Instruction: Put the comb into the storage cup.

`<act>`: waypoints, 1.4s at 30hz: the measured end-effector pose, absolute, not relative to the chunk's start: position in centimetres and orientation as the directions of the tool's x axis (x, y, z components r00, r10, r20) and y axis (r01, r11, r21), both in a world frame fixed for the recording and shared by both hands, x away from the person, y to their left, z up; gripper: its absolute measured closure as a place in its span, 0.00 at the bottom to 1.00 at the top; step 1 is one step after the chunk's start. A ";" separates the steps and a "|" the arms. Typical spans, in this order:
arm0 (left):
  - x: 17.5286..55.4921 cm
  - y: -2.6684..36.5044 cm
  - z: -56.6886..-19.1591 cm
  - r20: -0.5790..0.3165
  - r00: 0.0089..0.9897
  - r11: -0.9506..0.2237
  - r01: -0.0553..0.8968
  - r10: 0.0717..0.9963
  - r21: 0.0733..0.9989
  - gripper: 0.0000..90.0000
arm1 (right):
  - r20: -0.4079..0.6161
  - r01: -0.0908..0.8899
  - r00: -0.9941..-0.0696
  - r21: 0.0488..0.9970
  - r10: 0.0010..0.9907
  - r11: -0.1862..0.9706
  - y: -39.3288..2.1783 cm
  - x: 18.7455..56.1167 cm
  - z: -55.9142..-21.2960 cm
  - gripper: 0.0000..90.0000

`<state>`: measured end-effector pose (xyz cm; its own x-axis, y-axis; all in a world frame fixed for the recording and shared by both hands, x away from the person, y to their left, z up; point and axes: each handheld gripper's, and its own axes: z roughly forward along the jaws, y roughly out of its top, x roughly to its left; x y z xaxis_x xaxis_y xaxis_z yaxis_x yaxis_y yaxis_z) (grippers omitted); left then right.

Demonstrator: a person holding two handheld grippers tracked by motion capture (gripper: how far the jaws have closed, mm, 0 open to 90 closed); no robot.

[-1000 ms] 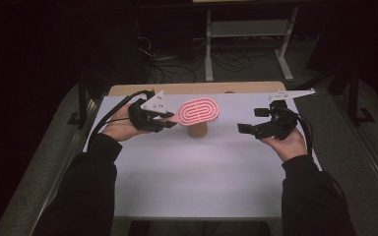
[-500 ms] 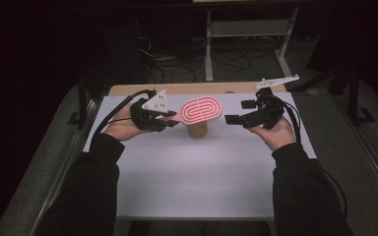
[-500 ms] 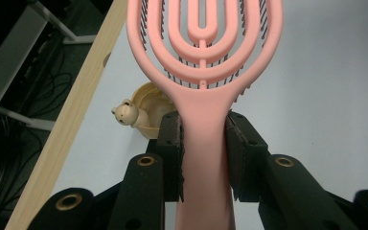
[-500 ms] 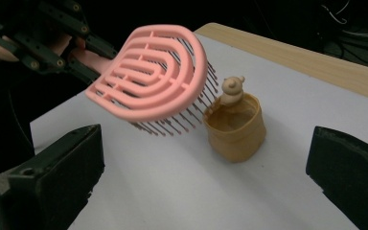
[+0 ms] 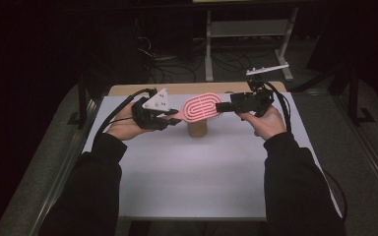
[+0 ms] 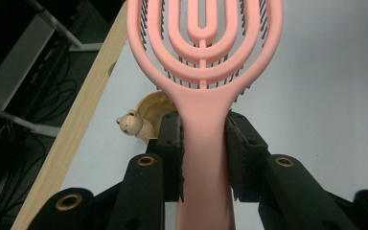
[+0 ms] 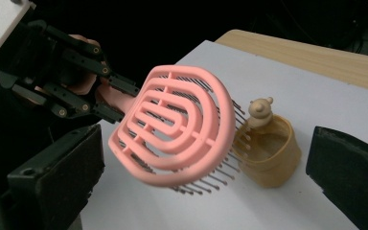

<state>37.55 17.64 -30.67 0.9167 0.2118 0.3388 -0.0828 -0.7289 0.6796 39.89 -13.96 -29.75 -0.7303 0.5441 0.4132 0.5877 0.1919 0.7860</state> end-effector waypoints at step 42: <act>37.4 17.0 -31.5 0.375 0.888 -0.672 -0.108 0.267 0.733 0.78 | 0.703 0.765 -0.629 0.635 0.332 0.105 -12.5 42.4 -30.6 0.64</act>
<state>37.41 17.00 -31.47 0.8879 0.2667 0.3749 -0.1075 -0.6720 0.7327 42.43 -12.50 -30.60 -0.6290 0.3322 0.7028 0.7652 0.1050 0.6352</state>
